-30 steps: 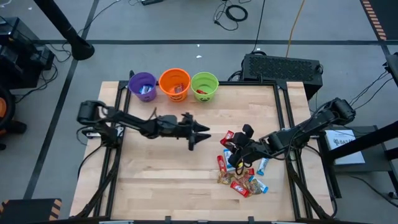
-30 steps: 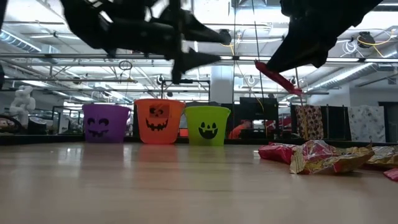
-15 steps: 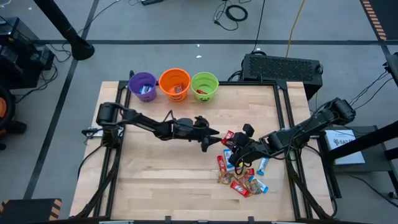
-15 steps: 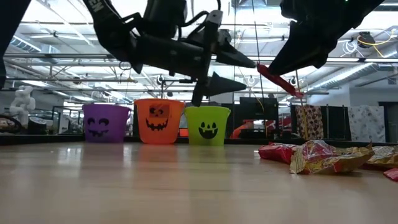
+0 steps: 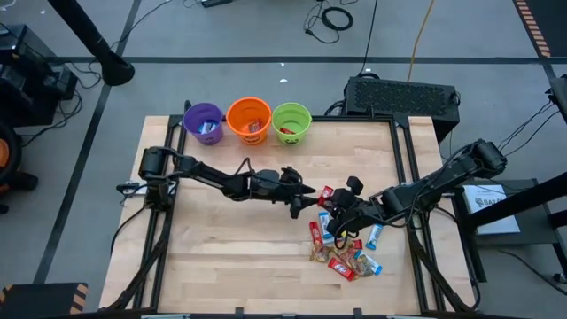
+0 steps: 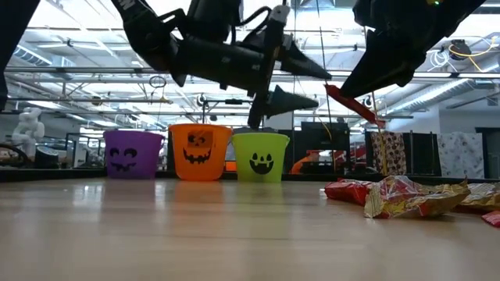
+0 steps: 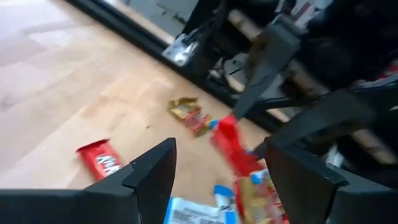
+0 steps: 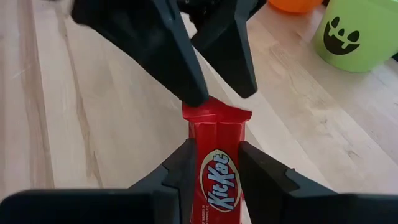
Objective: Sort candy by brand, put in halloween buckets
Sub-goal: Put the red chocolate bar into the green bucket
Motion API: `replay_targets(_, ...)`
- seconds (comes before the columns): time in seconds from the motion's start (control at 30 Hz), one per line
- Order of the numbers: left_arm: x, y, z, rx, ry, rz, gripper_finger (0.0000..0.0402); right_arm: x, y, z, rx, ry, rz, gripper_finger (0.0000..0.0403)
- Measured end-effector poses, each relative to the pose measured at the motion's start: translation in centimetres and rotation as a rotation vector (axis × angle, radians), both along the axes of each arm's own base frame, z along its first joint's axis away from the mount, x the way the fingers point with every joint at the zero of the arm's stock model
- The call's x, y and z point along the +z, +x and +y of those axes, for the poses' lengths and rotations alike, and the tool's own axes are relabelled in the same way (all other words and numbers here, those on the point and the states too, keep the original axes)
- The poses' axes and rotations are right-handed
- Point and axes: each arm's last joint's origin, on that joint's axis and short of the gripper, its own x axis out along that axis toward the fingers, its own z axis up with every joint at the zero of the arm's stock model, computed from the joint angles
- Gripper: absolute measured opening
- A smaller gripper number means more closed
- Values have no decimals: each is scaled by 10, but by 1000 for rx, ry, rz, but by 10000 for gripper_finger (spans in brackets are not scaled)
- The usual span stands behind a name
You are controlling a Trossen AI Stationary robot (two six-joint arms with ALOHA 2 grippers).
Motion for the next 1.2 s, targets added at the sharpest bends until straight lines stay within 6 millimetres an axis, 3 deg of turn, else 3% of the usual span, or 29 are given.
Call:
replay_targets(0.37,0,0,1,16,23,5,243,0,1,-2,-7,1,-2,105)
replay_targets(1.0,3,3,-4,-41,119,8,46,0,1,-3,-10,0,-1,105)
replay_targets(1.1,3,3,-6,-46,117,8,37,0,1,-3,-10,-1,0,105)
replay_targets(1.2,5,4,-8,-29,118,5,56,0,1,-3,-10,-1,0,105)
